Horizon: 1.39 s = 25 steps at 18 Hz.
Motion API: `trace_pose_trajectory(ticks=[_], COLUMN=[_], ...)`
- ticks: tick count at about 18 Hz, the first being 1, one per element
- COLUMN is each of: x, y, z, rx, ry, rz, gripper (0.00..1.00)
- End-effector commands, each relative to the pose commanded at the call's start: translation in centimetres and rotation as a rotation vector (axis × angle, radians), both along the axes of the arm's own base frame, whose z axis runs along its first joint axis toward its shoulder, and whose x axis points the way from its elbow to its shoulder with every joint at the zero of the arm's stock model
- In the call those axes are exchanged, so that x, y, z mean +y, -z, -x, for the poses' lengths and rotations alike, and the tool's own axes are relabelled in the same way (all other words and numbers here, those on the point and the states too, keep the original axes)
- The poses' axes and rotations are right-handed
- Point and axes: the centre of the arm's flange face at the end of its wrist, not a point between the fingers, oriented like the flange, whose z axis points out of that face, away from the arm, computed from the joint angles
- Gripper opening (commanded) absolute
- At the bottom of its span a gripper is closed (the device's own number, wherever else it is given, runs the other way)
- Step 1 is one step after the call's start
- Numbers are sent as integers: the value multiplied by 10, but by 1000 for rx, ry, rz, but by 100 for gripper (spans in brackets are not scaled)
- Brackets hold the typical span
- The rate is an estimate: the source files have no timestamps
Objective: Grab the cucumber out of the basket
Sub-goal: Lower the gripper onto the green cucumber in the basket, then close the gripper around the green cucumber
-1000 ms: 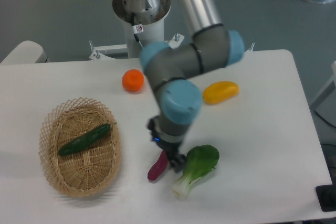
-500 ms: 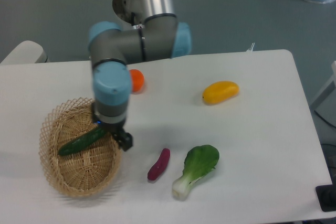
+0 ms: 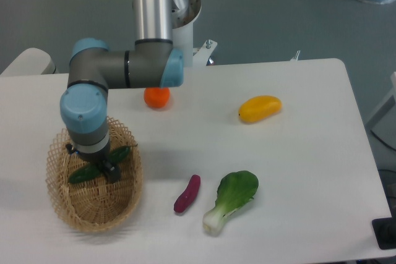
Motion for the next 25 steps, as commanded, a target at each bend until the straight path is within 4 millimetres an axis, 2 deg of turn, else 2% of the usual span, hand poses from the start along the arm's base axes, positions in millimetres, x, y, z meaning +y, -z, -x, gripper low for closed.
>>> trace_pose_trajectory(ticks=[5, 8, 10, 12, 17, 22, 25], x=[11, 11, 11, 12, 15, 17, 21], y=[14, 24, 27, 26, 20, 9, -11], z=[-8, -14, -14, -16, -13, -11, -3], rx=[7, 3, 1, 3, 24, 30, 42], ry=[-25, -19, -42, -56, -98, -95, -99], rz=[-14, 0, 6, 6, 6, -12, -44], gripper=[100, 100, 84, 62, 24, 22, 22])
